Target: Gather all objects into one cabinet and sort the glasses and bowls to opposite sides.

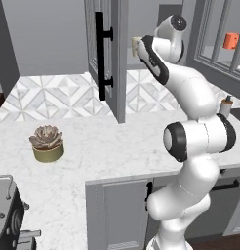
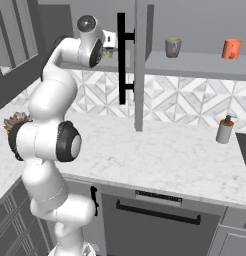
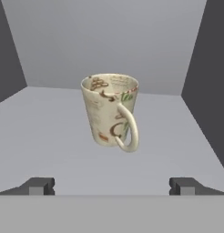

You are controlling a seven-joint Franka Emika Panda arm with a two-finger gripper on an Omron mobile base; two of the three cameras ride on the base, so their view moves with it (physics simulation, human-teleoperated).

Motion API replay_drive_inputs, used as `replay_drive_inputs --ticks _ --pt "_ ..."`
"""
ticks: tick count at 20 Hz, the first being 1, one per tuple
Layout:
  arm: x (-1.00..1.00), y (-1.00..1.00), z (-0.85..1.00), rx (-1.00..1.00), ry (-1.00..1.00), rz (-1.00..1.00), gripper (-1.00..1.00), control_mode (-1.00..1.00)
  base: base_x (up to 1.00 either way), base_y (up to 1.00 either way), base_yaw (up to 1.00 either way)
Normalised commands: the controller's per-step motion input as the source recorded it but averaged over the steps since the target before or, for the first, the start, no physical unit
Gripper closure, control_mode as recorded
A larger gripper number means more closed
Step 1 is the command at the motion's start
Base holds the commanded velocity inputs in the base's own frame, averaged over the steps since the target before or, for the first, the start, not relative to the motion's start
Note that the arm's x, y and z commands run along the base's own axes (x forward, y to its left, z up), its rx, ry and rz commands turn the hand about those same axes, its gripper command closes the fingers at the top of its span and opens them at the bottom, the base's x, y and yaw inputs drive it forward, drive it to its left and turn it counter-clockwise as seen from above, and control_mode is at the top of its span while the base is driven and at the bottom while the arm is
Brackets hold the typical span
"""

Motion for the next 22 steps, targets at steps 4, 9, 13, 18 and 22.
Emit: replay_drive_inputs --ticks 4,9,13,18,22 --pt "0.26 0.0 0.0 0.0 0.0 0.0 -1.0 -1.0 0.0 0.0 0.0" --pt "0.2 0.0 0.0 0.0 0.0 0.0 -1.0 -1.0 0.0 0.0 0.0" --pt "0.3 0.0 -0.04 0.0 0.0 0.02 -1.0 -1.0 0.0 0.0 0.0" --pt "0.17 -0.01 -0.09 0.0 0.01 0.03 -1.0 -1.0 0.0 0.0 0.0" --pt "0.11 -0.06 -0.11 0.0 0.02 0.06 -1.0 -1.0 0.0 0.0 0.0"
